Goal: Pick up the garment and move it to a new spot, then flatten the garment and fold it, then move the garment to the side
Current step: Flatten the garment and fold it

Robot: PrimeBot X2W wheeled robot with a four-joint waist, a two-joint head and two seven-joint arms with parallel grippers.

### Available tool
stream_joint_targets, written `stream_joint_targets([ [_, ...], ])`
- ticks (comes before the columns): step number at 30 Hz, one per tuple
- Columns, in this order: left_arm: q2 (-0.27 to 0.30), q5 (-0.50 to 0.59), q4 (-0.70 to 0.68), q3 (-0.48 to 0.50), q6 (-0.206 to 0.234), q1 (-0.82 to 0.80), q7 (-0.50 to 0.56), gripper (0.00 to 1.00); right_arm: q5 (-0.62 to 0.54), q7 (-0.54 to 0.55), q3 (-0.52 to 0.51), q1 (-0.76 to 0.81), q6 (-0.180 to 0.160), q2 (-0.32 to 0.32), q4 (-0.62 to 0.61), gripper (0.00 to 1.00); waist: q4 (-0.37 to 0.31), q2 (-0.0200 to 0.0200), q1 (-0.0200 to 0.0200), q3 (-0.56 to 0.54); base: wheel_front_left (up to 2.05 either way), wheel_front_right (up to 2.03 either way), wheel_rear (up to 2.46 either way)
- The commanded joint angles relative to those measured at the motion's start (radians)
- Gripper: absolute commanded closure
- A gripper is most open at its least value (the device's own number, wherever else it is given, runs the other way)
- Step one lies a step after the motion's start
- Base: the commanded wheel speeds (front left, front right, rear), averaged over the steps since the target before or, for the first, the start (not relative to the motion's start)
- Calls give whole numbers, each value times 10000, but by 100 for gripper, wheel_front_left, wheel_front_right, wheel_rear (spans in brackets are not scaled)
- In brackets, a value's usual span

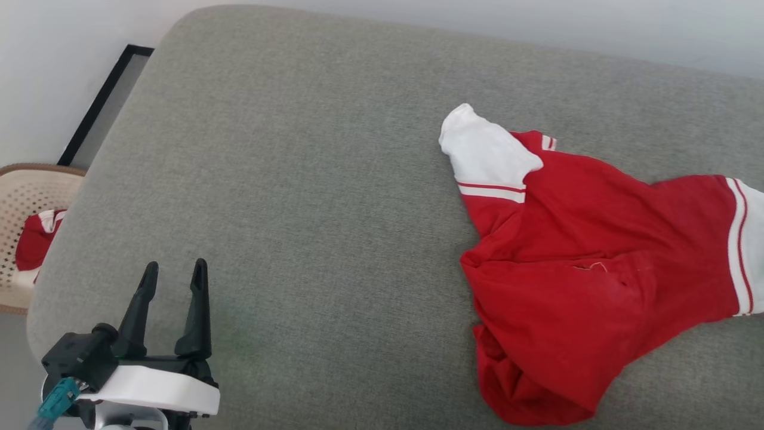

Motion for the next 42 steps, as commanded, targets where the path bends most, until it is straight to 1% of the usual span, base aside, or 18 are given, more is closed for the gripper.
stream_joint_targets([
  [1,9,87,13,45,-76,54,-72,0,35,-155,73,-52,-48,139,-110,0,-95,-1,0,-54,0,0,0],
  [6,265,154,-93,29,-213,-156,59,0,391,-768,248,41,-48,281,-683,0,-481,-1,0,-180,0,0,0],
  [12,816,-56,-591,-113,-437,-830,1116,0,789,-1606,511,506,-34,720,-1975,0,-1226,-1,0,-397,0,0,0],
  [13,816,-56,-591,-113,-437,-830,1116,0,789,-1606,511,506,-34,720,-1975,0,-1226,-1,0,-397,0,0,0],
  [18,1404,-119,-791,-261,-627,-1609,2112,0,741,-2375,525,904,-28,1470,-3201,0,-1942,-1,0,-448,0,0,0],
  [25,1969,-459,-639,-570,-848,-2979,3451,0,162,-3625,568,1547,-27,2721,-4945,0,-2978,-1,0,-399,0,0,0],
  [26,2073,-542,-509,-789,-924,-3460,3871,0,-114,-4039,552,1719,-27,3057,-5373,0,-3256,-1,0,-355,0,0,0],
  [27,2165,-565,-405,-914,-935,-3716,4082,0,-248,-4204,593,1801,-27,3220,-5560,0,-3379,-1,0,-329,0,0,0],
  [31,2168,-888,97,-1518,-1029,-4803,4981,0,-749,-4856,630,2083,-28,3866,-6147,0,-3877,-1,0,-208,0,0,0],
  [38,2144,-1365,1354,-2839,-1095,-6651,6564,0,-1289,-5869,816,2206,-28,4589,-6534,0,-4609,-1,0,116,0,0,0],
  [42,2079,-1729,2107,-3687,-1082,-7463,7461,0,-1184,-6218,933,2227,-27,4861,-6460,0,-4903,-1,0,337,0,0,0],
])
